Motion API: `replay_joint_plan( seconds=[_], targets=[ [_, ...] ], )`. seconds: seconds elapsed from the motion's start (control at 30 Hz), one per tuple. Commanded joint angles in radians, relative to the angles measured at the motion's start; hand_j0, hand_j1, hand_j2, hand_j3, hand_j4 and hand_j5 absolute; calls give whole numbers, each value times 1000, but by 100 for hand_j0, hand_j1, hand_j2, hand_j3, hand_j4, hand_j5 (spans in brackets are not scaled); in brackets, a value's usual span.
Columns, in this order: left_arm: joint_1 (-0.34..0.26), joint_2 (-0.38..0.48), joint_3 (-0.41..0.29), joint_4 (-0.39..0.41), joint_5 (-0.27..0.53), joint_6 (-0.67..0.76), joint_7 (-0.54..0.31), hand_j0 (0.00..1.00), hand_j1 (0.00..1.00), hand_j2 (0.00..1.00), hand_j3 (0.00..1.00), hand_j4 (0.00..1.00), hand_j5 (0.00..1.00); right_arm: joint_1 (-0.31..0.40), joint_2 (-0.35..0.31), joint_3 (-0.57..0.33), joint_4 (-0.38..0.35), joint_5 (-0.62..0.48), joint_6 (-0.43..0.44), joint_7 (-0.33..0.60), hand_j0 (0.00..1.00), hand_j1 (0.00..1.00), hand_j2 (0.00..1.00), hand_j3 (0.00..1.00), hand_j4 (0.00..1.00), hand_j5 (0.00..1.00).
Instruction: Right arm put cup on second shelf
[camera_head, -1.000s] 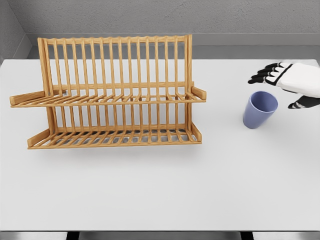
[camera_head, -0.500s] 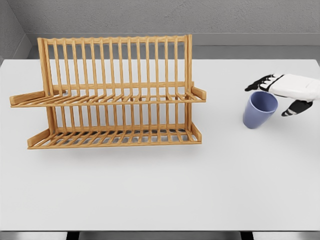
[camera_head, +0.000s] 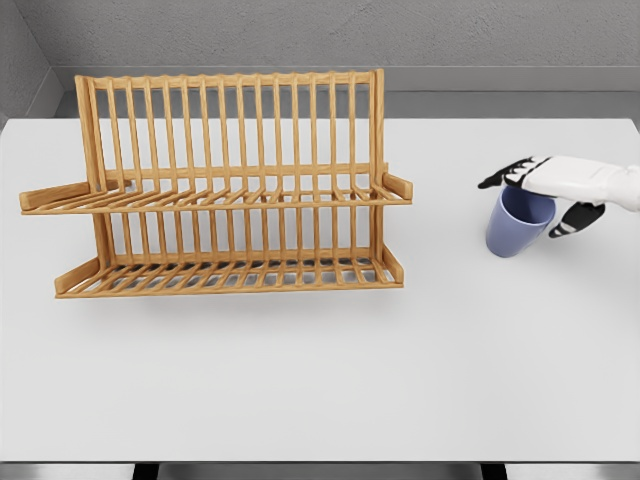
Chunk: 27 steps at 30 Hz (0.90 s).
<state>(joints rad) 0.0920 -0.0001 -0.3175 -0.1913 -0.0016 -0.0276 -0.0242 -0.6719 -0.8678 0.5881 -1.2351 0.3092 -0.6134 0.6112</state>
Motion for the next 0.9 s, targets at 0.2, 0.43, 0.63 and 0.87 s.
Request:
replay_joint_plan(
  seconds=[0.2,0.43,0.63,0.87],
  targets=[
    [2,0,0,0,0,0,0,100,100,100,100,100,100,2,-5,10,-17,-5,3,0,100,100,100,100,100,100],
    [0,0,0,0,0,0,0,100,100,100,100,100,100,3,-7,10,-35,-5,3,0,100,100,100,100,100,100],
    [0,0,0,1,0,0,0,100,100,100,100,100,100,6,-8,12,-53,-5,3,0,96,96,96,96,96,96],
    [0,0,0,1,0,0,0,100,100,100,100,100,100,8,-10,12,-53,-5,3,0,67,67,67,67,67,67]
  ],
)
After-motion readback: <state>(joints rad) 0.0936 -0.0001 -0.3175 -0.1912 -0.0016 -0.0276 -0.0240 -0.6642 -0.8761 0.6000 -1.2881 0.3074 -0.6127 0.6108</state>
